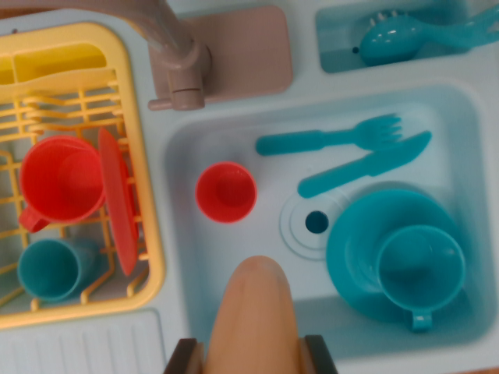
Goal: Pick detergent from the sink
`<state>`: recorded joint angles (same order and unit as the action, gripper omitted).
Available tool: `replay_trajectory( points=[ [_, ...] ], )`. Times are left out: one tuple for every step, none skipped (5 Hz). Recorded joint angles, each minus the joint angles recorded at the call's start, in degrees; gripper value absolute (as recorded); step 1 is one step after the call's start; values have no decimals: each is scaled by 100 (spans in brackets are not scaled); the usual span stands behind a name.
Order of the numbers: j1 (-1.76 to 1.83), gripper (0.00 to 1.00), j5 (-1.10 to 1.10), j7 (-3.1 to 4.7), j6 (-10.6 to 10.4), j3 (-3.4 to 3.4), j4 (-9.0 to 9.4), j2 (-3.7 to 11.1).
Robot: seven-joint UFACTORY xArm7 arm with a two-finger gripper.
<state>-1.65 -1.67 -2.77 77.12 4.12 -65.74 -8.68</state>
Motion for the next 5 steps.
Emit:
replay_trajectory(
  points=[
    [0,100,0,0,0,0,0,0],
    [0,100,9,-11,181,-1,-122,-60],
    [0,100,9,-11,181,-1,-122,-60],
    [0,100,17,-21,345,-2,-232,-113],
    [0,100,17,-21,345,-2,-232,-113]
  ],
)
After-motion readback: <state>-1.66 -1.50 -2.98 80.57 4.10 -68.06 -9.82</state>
